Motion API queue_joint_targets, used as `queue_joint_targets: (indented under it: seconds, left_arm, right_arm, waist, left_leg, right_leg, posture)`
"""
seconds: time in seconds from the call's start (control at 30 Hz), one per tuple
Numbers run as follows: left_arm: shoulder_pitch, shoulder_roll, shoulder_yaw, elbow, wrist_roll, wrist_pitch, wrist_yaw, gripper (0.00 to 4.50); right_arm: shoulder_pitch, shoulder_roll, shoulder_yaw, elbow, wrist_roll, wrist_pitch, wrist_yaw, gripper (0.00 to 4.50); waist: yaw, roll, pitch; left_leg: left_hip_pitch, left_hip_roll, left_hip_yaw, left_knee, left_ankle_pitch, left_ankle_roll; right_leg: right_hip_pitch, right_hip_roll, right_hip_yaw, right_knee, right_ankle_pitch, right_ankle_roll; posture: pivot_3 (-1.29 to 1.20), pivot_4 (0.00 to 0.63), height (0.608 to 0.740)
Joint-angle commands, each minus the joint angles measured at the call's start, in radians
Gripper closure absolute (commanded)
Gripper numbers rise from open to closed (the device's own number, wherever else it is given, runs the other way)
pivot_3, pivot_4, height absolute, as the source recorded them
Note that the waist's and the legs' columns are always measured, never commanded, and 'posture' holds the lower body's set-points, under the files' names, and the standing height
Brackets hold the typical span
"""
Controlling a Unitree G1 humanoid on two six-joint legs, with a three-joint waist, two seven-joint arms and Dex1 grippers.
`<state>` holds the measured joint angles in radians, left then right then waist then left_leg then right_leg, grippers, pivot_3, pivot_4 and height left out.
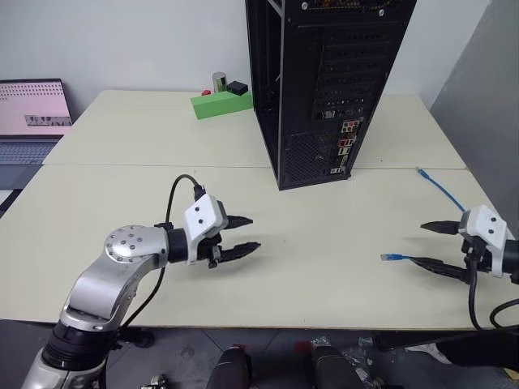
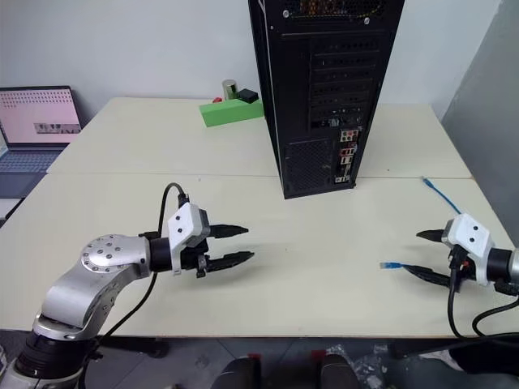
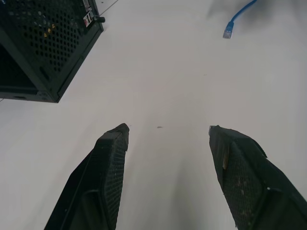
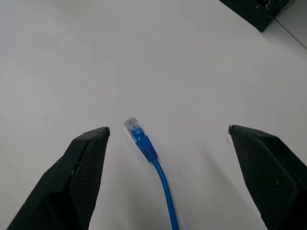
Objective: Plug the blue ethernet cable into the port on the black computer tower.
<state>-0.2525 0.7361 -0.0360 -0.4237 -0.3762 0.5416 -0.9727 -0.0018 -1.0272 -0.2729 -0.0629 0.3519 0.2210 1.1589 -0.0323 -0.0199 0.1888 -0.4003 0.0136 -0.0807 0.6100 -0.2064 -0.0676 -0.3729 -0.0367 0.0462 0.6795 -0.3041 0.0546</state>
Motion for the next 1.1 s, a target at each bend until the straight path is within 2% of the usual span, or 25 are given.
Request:
queue_joint_targets:
  seconds: [0.03, 0.53, 0.9, 1.1]
  left_arm:
    - [0.013, 0.017, 0.006, -0.035, -0.017, -0.017, -0.014, 1.64]
    - [-0.007, 0.005, -0.036, -0.029, -0.021, -0.017, -0.031, 1.64]
    - [-0.119, -0.065, -0.177, 0.079, 0.030, -0.094, -0.088, 1.64]
    - [-0.194, -0.138, -0.296, 0.173, 0.117, -0.209, -0.127, 1.64]
  right_arm:
    - [-0.013, -0.021, -0.016, -0.005, -0.005, -0.018, 0.015, 0.29]
    - [0.033, -0.023, -0.050, -0.043, -0.022, 0.000, 0.003, 0.29]
    - [0.194, -0.010, -0.160, -0.158, -0.053, 0.078, -0.078, 0.29]
    - [0.208, -0.003, -0.079, -0.185, -0.106, 0.081, -0.113, 0.29]
  waist:
    - [0.000, 0.000, 0.000]
    - [0.001, 0.000, 0.000]
    - [-0.001, 0.000, 0.000]
    - [0.000, 0.000, 0.000]
  left_leg:
    - [0.000, 0.000, 0.000, 0.000, 0.000, 0.000]
    - [0.000, 0.000, 0.000, 0.000, 0.000, 0.000]
    - [0.000, 0.000, 0.000, 0.001, 0.000, 0.000]
    - [0.000, 0.000, 0.000, 0.001, 0.000, 0.000]
  right_leg:
    - [0.000, 0.000, 0.000, 0.000, 0.000, 0.000]
    - [0.000, 0.000, 0.000, 0.000, 0.000, 0.000]
    - [0.000, 0.000, 0.000, 0.000, 0.000, 0.000]
    - [0.001, 0.000, 0.000, 0.000, 0.000, 0.000]
  posture:
    - [0.00, 0.150, 0.740]
    - [0.00, 0.150, 0.740]
    - [0.00, 0.150, 0.740]
    - [0.00, 0.150, 0.740]
